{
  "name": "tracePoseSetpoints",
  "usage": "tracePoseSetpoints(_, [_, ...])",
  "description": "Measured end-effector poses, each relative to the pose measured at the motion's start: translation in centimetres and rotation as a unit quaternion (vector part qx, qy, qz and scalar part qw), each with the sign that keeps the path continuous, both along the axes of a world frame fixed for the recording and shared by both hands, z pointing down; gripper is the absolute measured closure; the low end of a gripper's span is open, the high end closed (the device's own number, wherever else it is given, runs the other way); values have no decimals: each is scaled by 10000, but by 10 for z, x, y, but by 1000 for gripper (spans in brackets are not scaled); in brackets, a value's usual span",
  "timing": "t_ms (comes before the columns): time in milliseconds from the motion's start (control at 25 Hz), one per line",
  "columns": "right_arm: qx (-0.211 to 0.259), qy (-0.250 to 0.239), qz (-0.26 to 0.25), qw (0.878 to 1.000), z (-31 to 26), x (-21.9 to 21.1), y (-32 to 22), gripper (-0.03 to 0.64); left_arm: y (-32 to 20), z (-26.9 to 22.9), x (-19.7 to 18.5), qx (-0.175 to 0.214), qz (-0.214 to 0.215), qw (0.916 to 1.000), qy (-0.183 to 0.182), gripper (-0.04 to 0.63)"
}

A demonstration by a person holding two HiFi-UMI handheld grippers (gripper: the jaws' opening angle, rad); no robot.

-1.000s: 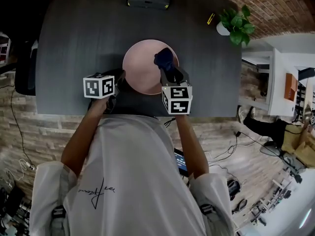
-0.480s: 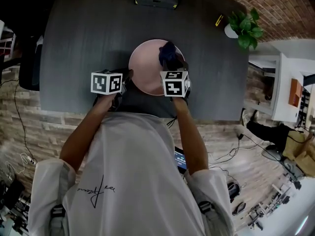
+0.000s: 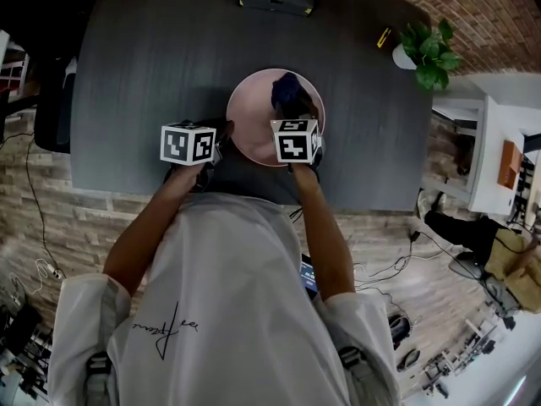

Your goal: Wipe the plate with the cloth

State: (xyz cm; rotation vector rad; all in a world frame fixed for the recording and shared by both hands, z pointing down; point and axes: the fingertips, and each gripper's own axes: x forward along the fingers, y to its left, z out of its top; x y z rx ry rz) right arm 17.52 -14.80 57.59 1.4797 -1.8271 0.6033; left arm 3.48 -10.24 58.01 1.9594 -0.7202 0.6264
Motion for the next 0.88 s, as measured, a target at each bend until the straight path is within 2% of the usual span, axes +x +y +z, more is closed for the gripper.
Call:
tracePoseSetpoints(440, [-67,-11,-102,9999,5,-12,-4,486,6,0,-4,40,160,9999,20,512])
tracePoseSetpoints(880, [-74,-71,-365,9993,6,-40,-4,486,11,0,-11,55,99,9999,59,512])
